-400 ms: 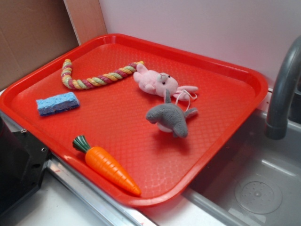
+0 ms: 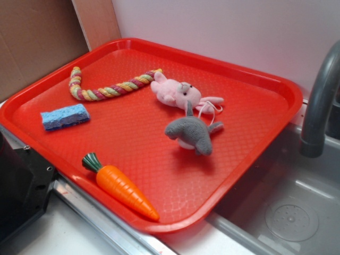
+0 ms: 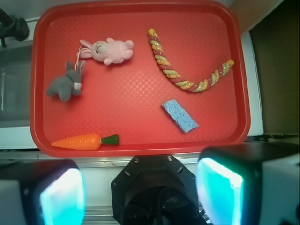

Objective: Grab the carrot.

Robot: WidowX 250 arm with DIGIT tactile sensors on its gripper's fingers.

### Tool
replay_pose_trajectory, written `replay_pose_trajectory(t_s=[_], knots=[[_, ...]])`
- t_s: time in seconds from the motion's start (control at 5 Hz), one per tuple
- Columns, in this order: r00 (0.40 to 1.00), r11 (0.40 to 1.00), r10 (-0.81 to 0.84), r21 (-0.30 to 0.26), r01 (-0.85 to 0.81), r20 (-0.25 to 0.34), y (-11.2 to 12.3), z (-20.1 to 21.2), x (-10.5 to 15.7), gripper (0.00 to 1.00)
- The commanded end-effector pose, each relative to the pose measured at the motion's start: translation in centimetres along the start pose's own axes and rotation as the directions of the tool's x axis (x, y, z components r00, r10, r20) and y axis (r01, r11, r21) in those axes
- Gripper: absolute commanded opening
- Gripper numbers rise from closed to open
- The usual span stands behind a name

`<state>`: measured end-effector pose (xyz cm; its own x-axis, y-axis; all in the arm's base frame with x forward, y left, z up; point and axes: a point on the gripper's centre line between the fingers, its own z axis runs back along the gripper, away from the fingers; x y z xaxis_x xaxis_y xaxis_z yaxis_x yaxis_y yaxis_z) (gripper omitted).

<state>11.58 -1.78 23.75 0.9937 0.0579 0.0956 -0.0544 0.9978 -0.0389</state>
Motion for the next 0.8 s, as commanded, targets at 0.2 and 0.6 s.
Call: replay_pose_trajectory(t_s=[0.2, 0.6], knots=[[0.900, 0.905, 0.425, 0.021, -0.425, -0.100, -10.2, -11.7, 1.3, 1.00], [0.849, 0.869, 0.495, 0.119, -0.480, -0.185, -9.2, -16.8, 0.2, 1.00]])
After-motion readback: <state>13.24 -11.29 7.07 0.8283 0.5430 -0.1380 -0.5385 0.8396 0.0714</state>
